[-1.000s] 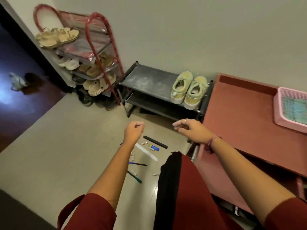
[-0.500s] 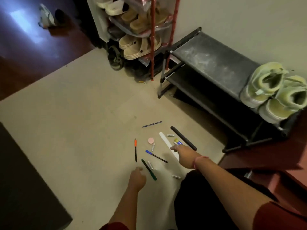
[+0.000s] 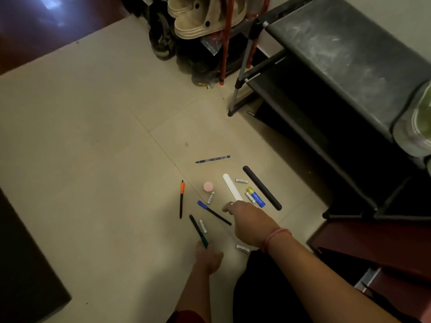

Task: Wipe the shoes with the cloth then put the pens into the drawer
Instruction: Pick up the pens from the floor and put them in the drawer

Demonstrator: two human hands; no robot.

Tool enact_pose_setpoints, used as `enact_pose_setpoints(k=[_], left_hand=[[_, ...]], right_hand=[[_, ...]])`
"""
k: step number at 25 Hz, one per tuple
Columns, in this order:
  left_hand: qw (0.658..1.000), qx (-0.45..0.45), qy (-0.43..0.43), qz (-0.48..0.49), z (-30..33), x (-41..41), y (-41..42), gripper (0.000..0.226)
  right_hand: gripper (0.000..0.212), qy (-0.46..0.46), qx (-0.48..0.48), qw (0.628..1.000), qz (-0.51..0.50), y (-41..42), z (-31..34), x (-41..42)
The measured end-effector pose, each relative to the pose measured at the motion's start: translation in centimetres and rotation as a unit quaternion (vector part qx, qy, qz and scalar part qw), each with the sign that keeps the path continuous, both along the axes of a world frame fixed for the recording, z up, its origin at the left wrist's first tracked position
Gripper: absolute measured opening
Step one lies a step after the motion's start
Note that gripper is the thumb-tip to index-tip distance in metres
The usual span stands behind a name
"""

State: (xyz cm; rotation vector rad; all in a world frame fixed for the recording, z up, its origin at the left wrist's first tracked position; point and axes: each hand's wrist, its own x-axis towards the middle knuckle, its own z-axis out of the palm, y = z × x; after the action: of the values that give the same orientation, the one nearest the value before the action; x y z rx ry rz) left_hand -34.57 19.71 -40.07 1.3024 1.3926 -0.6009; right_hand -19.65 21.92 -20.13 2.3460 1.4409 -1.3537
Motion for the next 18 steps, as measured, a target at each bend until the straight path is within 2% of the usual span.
enact_pose_setpoints(k=[3, 6, 7, 8, 10, 11, 12, 14, 15, 17, 18], left_hand=[[0.98, -0.027, -0.001, 0.197, -0.6, 0.8, -0.9, 0.074], [0.967, -0.009, 0.007, 0.256, -2.0, 0.7, -2.0, 0.084], [0.96, -0.005, 0.016, 0.278, -2.2, 1.0, -2.2, 0.08], [0.96, 0.015, 0.034, 0.279, -2.2, 1.0, -2.2, 0.067], [0.934, 0.052, 0.032, 0.353, -1.6, 0.9, -1.6, 0.017], [0.936, 0.069, 0.02, 0.345, -1.7, 0.8, -1.4, 0.017], [0.94, 0.119, 0.008, 0.321, -1.5, 0.6, -1.2, 0.027], [0.928, 0.184, -0.036, 0.322, 0.7, 0.9, -0.4, 0.022], [0.909, 0.205, -0.061, 0.358, 2.5, 1.3, 0.1, 0.019], [0.892, 0.207, -0.194, 0.352, 7.2, 2.9, 1.3, 0.02], [0.885, 0.203, -0.271, 0.318, 9.6, 3.8, 1.8, 0.019]], right_hand=[[0.047, -0.002, 0.006, 1.0, -0.018, 0.5, -0.5, 0.4], [0.042, -0.001, 0.012, 0.999, -0.032, 0.5, -0.6, 1.0], [0.04, -0.001, 0.018, 0.999, -0.033, 0.5, -0.5, 1.1], [0.038, 0.0, 0.028, 0.999, -0.035, 0.5, -0.3, 1.2], [0.039, 0.005, 0.039, 0.998, -0.051, 0.7, 0.0, 1.3], [0.041, 0.01, 0.044, 0.997, -0.066, 0.8, 0.2, 1.4], [0.042, 0.016, 0.053, 0.995, -0.088, 0.9, 0.3, 1.5], [0.038, 0.04, 0.079, 0.984, -0.156, 1.1, 0.5, 1.7], [0.034, 0.055, 0.097, 0.974, -0.199, 1.3, 0.8, 1.8], [0.031, 0.107, 0.124, 0.941, -0.295, 1.6, 1.6, 1.9], [0.038, 0.149, 0.12, 0.922, -0.337, 1.7, 1.9, 2.0]])
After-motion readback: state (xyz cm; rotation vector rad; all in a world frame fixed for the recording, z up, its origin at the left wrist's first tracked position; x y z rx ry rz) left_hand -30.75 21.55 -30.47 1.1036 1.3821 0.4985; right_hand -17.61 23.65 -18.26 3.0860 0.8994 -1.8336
